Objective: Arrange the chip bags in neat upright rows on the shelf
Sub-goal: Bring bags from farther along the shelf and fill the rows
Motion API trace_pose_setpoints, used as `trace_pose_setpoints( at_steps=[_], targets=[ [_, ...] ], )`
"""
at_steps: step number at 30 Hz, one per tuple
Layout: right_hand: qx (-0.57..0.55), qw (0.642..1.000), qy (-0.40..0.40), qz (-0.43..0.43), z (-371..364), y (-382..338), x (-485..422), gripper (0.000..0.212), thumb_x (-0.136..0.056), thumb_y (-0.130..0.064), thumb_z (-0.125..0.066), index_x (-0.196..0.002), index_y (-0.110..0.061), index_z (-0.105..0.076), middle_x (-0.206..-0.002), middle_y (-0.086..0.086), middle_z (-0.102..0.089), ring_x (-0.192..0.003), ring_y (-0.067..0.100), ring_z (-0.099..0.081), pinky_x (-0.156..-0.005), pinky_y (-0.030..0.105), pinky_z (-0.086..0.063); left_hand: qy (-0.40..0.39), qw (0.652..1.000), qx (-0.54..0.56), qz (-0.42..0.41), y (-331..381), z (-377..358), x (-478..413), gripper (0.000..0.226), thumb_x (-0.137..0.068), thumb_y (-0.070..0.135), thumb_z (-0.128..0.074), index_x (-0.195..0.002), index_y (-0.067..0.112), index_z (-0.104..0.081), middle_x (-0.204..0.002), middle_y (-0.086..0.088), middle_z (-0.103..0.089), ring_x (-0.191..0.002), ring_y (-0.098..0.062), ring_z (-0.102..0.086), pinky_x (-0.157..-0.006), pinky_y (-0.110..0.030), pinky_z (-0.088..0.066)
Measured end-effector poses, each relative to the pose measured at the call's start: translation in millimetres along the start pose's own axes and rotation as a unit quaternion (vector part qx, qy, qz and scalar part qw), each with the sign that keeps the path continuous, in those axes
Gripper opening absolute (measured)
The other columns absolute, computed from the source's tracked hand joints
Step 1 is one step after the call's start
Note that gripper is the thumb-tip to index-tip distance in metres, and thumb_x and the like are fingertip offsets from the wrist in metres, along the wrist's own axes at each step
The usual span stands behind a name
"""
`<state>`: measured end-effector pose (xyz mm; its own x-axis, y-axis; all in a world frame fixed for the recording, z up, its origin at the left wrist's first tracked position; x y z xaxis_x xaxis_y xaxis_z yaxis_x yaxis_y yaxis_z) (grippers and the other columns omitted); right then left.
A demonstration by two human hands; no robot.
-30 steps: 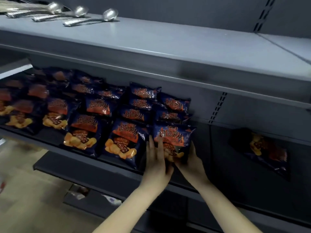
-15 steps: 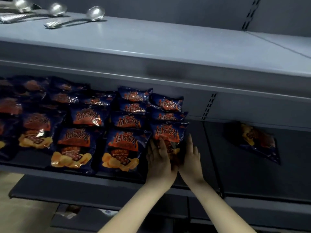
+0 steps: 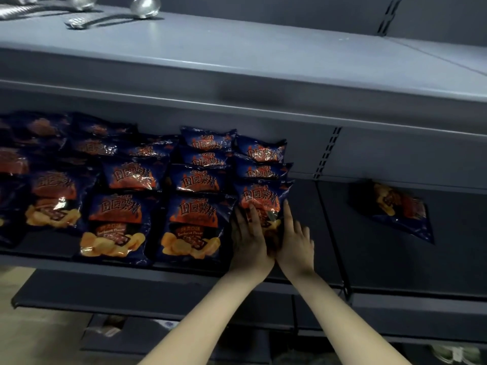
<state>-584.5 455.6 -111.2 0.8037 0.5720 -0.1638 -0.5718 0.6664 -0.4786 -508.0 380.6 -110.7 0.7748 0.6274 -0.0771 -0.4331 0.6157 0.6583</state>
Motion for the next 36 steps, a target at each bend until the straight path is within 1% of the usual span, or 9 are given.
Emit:
trace_pose_setpoints(
  at_steps=[4,7,11,13,16,21,27,32,36],
  targets=[
    [-0.047,0.999,-0.022,-0.015,6,3,3,0.083,-0.091,-0.036,-0.051,-0.148,-0.036,0.009,-0.142,0.002,-0.04,-0.129,0.029,-0.034,-0.102,0.046,-0.032,-0.017,1.0,-0.021,-0.011,5,6,5,0.096,-0.092,0.04,-0.05,-0.138,0.028,0.033,-0.15,-0.012,0.033,-0.139,-0.03,0.026,-0.112,-0.042,0.008],
    [-0.186,0.981,-0.039,-0.035,19,8,8,0.082,-0.089,-0.032,-0.058,-0.148,-0.039,0.0,-0.151,-0.002,-0.029,-0.14,0.024,-0.017,-0.113,0.042,-0.015,-0.033,0.997,-0.046,-0.044,14,7,24,0.085,-0.095,0.031,-0.046,-0.144,0.029,0.023,-0.146,-0.014,0.039,-0.136,-0.032,0.031,-0.116,-0.042,0.004],
    [-0.189,0.975,0.083,0.078,36,-9,27,0.071,-0.085,-0.014,-0.062,-0.141,-0.037,-0.025,-0.132,-0.005,-0.038,-0.125,0.005,-0.024,-0.111,0.019,-0.004,-0.019,0.992,-0.04,-0.116,23,11,58,0.078,-0.092,0.023,-0.05,-0.15,0.021,0.002,-0.152,-0.011,0.024,-0.142,-0.031,0.017,-0.117,-0.039,-0.005],
    [-0.176,0.966,0.125,0.144,36,-25,34,0.064,-0.081,-0.001,-0.063,-0.136,-0.025,-0.04,-0.128,-0.001,-0.045,-0.117,0.002,-0.03,-0.107,0.008,-0.01,0.049,0.983,-0.085,-0.155,21,21,64,0.08,-0.082,0.02,-0.064,-0.147,0.006,-0.02,-0.154,-0.019,-0.004,-0.142,-0.037,-0.005,-0.112,-0.047,-0.014],
    [-0.19,0.953,0.096,0.217,24,-50,41,0.067,-0.077,0.004,-0.067,-0.134,-0.023,-0.045,-0.132,-0.007,-0.038,-0.124,0.006,-0.033,-0.107,0.027,-0.031,0.118,0.975,-0.131,-0.138,6,44,64,0.085,-0.068,0.015,-0.077,-0.14,-0.001,-0.035,-0.149,-0.024,-0.025,-0.138,-0.039,-0.019,-0.108,-0.051,-0.024],
    [-0.122,0.949,-0.024,0.29,-8,-84,48,0.077,-0.085,-0.015,-0.065,-0.146,-0.029,-0.021,-0.154,-0.005,-0.004,-0.144,0.018,-0.006,-0.115,0.034,-0.013,0.113,0.976,-0.185,-0.036,-41,73,70,0.078,-0.087,0.022,-0.057,-0.149,0.015,-0.011,-0.155,-0.017,0.008,-0.141,-0.037,0.015,-0.116,-0.047,-0.003],
    [0.051,0.953,-0.075,0.287,-39,-103,46,0.073,-0.093,-0.043,-0.045,-0.146,-0.041,0.005,-0.151,-0.006,0.036,-0.138,0.023,0.034,-0.113,0.047,0.011,0.066,0.978,-0.199,0.014,-73,80,79,0.074,-0.096,0.027,-0.038,-0.146,0.011,0.014,-0.149,-0.02,0.026,-0.133,-0.038,0.03,-0.114,-0.039,0.006],
    [0.084,0.953,-0.109,0.271,-50,-101,35,0.075,-0.093,-0.049,-0.036,-0.133,-0.053,0.027,-0.145,-0.011,0.044,-0.133,0.019,0.041,-0.111,0.043,0.018,0.051,0.981,-0.185,0.039,-80,78,72,0.078,-0.098,0.03,-0.036,-0.137,0.014,0.029,-0.15,-0.021,0.026,-0.132,-0.034,0.033,-0.11,-0.036,0.013],
    [0.09,0.953,-0.106,0.27,-52,-102,30,0.075,-0.094,-0.047,-0.031,-0.127,-0.054,0.037,-0.143,-0.013,0.046,-0.132,0.017,0.042,-0.107,0.037,0.023,0.035,0.982,-0.179,0.054,-80,77,64,0.077,-0.098,0.03,-0.038,-0.144,0.014,0.021,-0.15,-0.02,0.026,-0.132,-0.033,0.033,-0.111,-0.037,0.01]
  ],
)
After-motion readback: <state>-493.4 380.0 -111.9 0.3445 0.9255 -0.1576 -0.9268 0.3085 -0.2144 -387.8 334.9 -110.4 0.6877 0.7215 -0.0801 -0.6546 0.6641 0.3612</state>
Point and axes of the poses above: each hand's wrist, its own x-axis away from the middle knuckle, its own z-axis out of the back of the hand, y = z × x, the point moved 1 cm from there along -x, towards the middle knuckle
